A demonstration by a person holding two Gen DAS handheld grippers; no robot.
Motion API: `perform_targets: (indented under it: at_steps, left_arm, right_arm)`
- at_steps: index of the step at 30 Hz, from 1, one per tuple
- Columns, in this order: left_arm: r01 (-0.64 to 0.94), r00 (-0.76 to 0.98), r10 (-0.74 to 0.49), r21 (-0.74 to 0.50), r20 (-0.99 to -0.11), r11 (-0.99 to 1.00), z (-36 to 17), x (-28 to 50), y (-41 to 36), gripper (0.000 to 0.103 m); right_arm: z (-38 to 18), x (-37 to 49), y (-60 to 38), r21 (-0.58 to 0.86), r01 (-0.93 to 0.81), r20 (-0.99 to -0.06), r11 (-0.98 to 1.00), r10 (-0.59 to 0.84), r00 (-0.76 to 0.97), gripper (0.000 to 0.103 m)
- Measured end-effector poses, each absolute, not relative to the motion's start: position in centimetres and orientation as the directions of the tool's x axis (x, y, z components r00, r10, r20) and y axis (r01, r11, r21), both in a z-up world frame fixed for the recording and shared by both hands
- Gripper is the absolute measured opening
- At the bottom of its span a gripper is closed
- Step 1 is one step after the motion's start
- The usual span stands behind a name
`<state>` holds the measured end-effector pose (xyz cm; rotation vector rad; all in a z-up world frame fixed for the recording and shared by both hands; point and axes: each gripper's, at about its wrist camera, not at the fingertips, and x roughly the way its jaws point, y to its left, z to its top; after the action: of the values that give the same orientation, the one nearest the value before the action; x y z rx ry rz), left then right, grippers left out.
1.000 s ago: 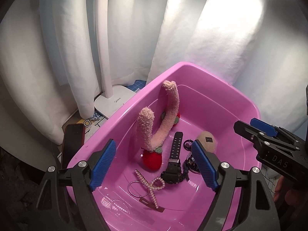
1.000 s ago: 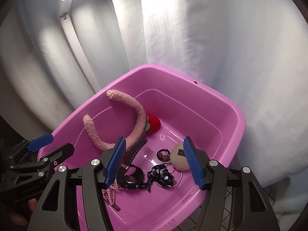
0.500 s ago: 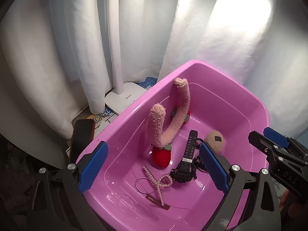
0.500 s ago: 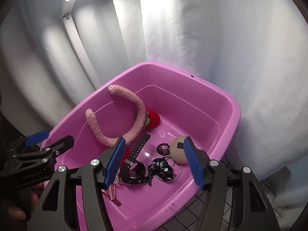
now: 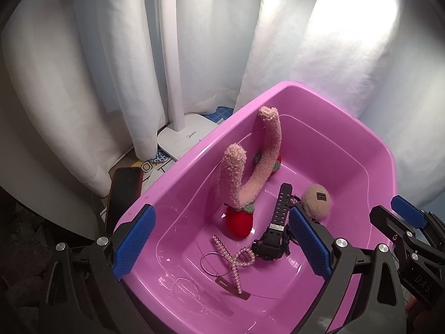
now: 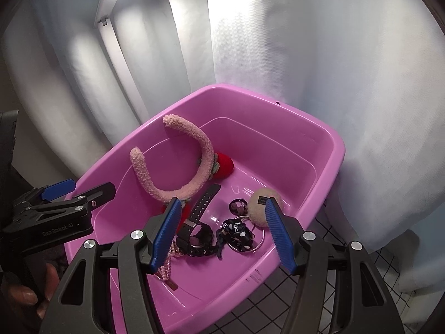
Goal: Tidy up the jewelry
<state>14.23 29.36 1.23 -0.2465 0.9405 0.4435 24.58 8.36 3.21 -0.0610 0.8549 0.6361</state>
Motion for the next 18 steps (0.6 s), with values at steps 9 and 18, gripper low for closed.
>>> perform_targets:
  at_steps: [9,18]
  left_arm:
    - [-0.474,0.507,0.259,-0.015,-0.822,0.881,1.15,14.29,29.27,0.095]
    - [-0.471,0.501,0.248,-0.021,-0.829,0.882,0.93,14.35,29.23,0.095]
  right_arm:
    - [3.32,24.28,8.31,0.194,-0.549,-0.714,0.813,0.501,0.489,0.060]
    - [3.33,24.37,8.39,0.192,-0.552,-0.715,0.811,0.501,0.487,0.060]
